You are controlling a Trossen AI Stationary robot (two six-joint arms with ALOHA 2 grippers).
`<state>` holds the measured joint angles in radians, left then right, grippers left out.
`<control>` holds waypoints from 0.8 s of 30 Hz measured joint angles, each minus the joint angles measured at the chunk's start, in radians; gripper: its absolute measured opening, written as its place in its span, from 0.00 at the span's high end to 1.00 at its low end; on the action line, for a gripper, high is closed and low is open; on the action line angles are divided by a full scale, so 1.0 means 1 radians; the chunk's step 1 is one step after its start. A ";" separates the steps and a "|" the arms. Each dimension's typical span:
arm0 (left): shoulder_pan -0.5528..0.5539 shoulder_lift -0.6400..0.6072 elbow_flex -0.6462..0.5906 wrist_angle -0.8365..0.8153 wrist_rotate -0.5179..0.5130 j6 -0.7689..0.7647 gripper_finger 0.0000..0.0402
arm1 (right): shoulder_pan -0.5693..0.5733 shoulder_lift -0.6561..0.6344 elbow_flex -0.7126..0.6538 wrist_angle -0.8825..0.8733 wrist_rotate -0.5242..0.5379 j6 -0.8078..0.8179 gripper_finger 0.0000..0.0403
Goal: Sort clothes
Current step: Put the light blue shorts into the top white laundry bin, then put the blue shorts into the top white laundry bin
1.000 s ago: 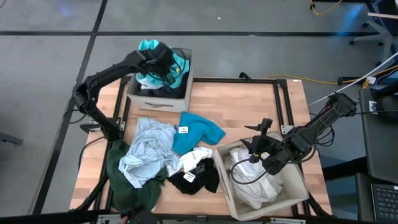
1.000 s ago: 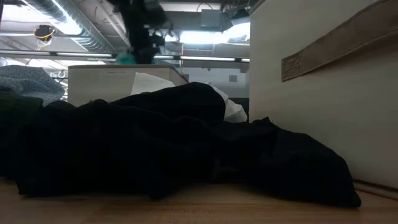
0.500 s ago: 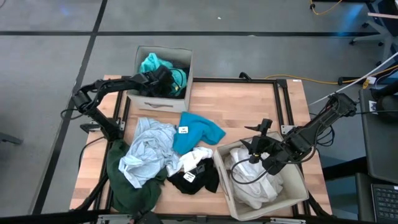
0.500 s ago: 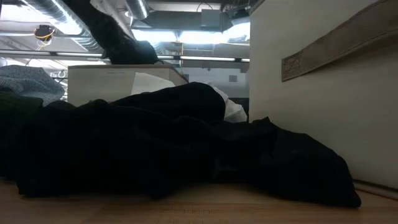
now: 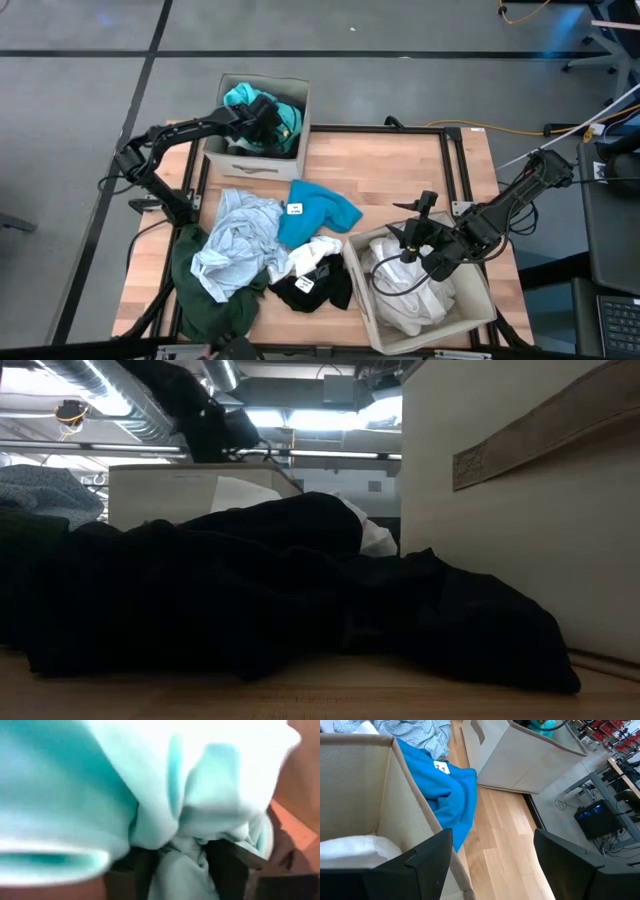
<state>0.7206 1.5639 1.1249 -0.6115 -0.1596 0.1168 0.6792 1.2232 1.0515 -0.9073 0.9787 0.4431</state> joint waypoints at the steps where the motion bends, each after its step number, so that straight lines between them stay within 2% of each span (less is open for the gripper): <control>1: 0.001 0.000 0.026 -0.028 0.000 -0.004 0.56 | 0.000 0.000 0.000 0.000 0.000 0.000 0.30; 7: 0.001 -0.004 0.236 -0.214 -0.001 -0.008 0.45 | 0.000 0.000 0.000 0.000 0.000 0.001 0.30; 13: -0.037 -0.076 0.408 -0.235 -0.008 0.003 0.43 | 0.000 0.000 0.000 0.000 0.000 -0.002 0.30; 18: -0.150 -0.180 0.428 -0.207 0.019 -0.007 0.44 | 0.000 0.000 0.000 -0.002 0.000 -0.002 0.30; 24: -0.385 -0.250 0.372 -0.206 0.046 -0.062 0.44 | 0.000 0.000 0.000 -0.001 0.000 0.002 0.30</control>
<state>0.3361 1.3139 1.4965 -0.8175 -0.1134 0.0545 0.6792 1.2232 1.0515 -0.9080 0.9783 0.4453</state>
